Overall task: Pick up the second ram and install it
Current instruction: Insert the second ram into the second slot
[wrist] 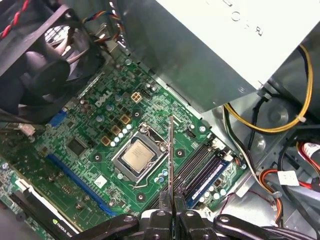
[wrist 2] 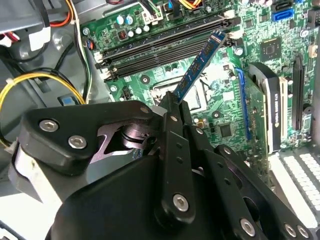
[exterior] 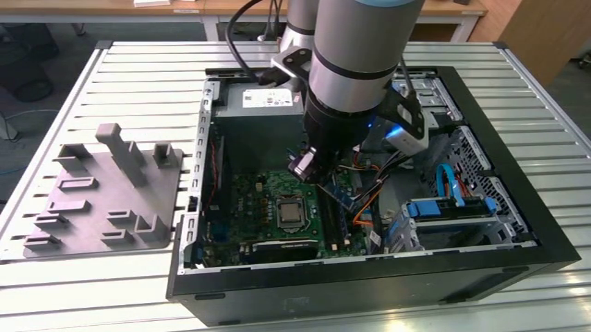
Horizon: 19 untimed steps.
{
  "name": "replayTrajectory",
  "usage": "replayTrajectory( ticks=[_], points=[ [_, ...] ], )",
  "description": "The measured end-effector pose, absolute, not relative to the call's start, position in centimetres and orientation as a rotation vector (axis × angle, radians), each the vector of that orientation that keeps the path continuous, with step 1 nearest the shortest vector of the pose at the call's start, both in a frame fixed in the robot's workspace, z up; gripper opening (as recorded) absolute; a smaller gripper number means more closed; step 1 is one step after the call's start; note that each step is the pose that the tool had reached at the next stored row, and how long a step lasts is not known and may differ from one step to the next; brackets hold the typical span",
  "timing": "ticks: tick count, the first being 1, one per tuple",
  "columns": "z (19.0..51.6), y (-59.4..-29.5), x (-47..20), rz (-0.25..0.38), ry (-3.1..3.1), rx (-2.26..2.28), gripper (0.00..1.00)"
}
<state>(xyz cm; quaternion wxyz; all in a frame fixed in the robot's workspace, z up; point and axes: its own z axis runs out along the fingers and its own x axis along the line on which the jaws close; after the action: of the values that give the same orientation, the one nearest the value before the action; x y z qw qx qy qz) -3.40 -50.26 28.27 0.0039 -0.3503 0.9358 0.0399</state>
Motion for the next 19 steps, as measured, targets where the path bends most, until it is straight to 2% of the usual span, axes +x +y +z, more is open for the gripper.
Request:
replayTrajectory(
  ticks=[19],
  points=[
    [28.23,-50.26,-3.4,0.123,3.014,-0.823,0.14]
  ],
)
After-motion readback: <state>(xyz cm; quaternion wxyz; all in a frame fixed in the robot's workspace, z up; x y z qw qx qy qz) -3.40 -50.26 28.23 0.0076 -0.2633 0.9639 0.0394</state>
